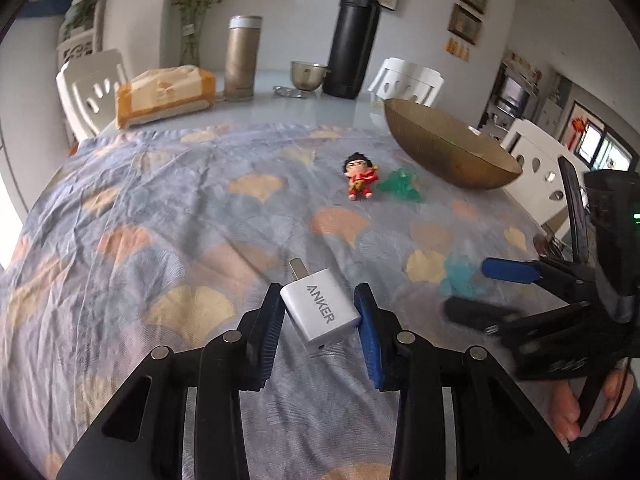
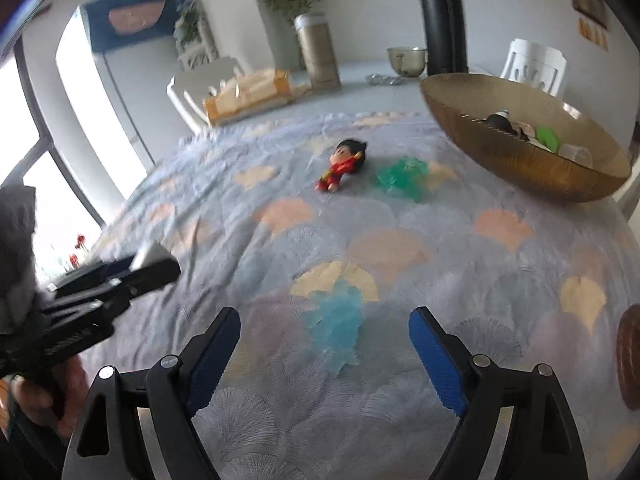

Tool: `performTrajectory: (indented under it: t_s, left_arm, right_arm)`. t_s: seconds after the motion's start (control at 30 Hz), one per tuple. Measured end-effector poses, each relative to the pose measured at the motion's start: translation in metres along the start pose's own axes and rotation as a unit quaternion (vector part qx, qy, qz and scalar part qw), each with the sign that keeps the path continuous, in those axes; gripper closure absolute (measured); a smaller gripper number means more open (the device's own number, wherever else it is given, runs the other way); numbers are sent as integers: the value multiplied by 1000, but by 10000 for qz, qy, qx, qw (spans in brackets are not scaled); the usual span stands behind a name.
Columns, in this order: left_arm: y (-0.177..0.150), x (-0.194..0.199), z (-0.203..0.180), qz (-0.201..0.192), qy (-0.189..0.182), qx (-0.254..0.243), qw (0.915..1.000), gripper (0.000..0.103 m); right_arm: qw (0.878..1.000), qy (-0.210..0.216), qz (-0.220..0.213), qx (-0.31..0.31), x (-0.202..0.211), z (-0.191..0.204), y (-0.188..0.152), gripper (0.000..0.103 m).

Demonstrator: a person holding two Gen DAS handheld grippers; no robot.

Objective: Organize rigid objects
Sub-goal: 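Carry charger and blue toy over the amber bowl and open both tools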

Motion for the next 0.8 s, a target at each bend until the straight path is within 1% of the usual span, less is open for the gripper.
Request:
performTrajectory:
  t_s: [0.03, 0.07, 0.1, 0.13, 0.17, 0.23, 0.3, 0.33, 0.4, 0.43, 0.5, 0.57, 0.6, 0.63, 0.67, 0.73, 0.8]
  left_arm:
    - [0, 0, -1, -2, -4, -32, 10000, 70]
    - [0, 1, -1, -15, 3, -45, 10000, 70]
    - [0, 2, -1, -38, 43, -38, 10000, 70]
    - [1, 3, 0, -69, 67, -22, 10000, 70]
    - [1, 4, 1, -94, 77, 0, 9999, 70]
    - [2, 4, 0, -68, 141, -34, 9999, 70]
    - [5, 5, -5, -33, 173, -139, 9997, 70]
    - [9, 6, -8, -32, 152, -200, 9997, 70]
    - [28, 13, -18, -145, 31, -354, 9993, 70]
    - [41, 18, -24, -244, -31, -428, 9988, 70]
    - [80, 27, -37, -537, -179, -622, 9965, 70]
    - [114, 32, -49, -788, -329, -718, 9938, 70]
    - [134, 33, -55, -922, -420, -750, 9920, 70]
    - [153, 32, -61, -1033, -488, -782, 9904, 70]
    - [171, 27, -68, -1112, -542, -822, 9889, 70]
    - [198, 13, -79, -1177, -684, -823, 9873, 70]
    - [216, -10, -89, -1101, -891, -776, 9869, 70]
  right_arm:
    - [9999, -126, 69, 94, -5, 3, -2, 24]
    - [9996, -189, 138, 164, -9, 5, -3, 41]
    - [9992, -301, 141, 220, -10, 5, -4, 51]
    - [9990, -365, 70, 236, -9, 5, -3, 58]
    - [9990, -356, 51, 258, -9, 5, -3, 71]
    - [9987, -382, -162, 300, 0, 6, -2, 70]
    - [9984, -230, -418, 299, 13, 7, 0, 70]
    - [9985, -162, -486, 212, 19, 5, 2, 70]
    - [9982, -128, -591, -37, 33, -4, 12, 70]
    - [9975, -88, -684, -169, 43, -10, 21, 70]
    - [9941, -70, -994, -429, 69, -22, 45, 70]
    - [9881, -170, -1385, -649, 98, -33, 73, 70]
    - [9830, -271, -1633, -789, 116, -41, 91, 70]
    - [9791, -368, -1787, -895, 126, -47, 103, 70]
    - [9741, -486, -1947, -1040, 137, -55, 117, 70]
    - [9669, -628, -2103, -1303, 147, -70, 138, 70]
    - [9620, -733, -2126, -1549, 146, -86, 153, 70]
Point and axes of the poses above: each gripper's, at about its wrist camera, not at the fingertips, and x roughly against the way its jaws point, z to its left, y to its top, the point moved 5 cm from there along -x, roughly the way its jaws point, and after that the axes turned 12 degrees about -x, right-handed, at the moved point
